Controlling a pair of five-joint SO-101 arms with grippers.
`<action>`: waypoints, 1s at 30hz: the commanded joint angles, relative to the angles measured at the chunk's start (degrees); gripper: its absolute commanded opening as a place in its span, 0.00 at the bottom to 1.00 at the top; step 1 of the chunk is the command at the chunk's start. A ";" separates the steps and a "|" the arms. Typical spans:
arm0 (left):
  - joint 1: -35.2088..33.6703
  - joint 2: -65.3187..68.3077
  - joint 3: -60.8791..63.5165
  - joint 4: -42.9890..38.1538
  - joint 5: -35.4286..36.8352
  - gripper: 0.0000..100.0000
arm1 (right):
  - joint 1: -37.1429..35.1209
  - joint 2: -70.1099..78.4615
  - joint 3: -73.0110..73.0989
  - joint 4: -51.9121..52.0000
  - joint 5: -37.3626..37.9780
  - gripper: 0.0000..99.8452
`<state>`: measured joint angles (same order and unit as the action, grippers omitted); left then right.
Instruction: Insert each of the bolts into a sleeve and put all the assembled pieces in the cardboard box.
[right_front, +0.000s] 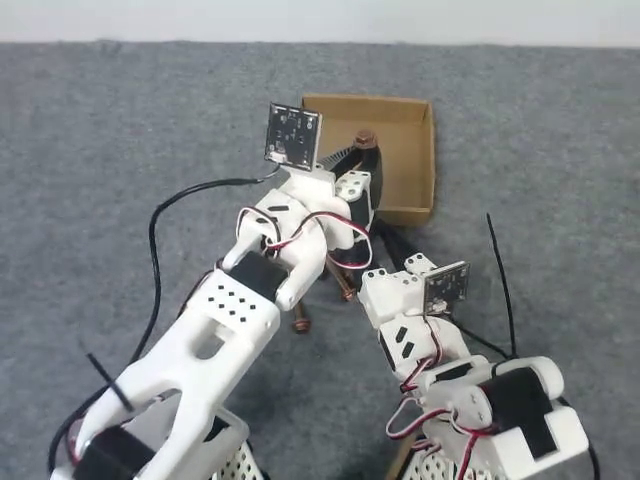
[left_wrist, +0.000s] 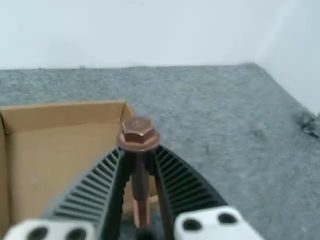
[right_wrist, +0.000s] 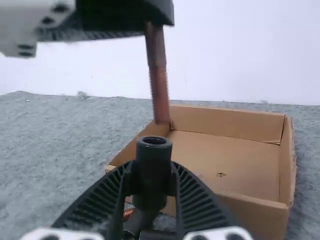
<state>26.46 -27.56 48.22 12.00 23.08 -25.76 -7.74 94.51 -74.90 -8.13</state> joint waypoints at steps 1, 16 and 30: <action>0.26 -0.70 -0.40 -0.09 -2.73 0.01 | -0.13 -0.40 1.32 -1.45 -0.53 0.01; 1.49 -0.88 1.36 0.09 -3.87 0.01 | 0.75 -0.40 1.32 -1.36 -0.44 0.01; 3.16 -7.12 2.95 7.65 -4.04 0.01 | 2.15 -0.40 1.32 -0.57 -0.44 0.01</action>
<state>29.10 -31.34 51.03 19.21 19.38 -24.97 -6.42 94.51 -74.90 -8.13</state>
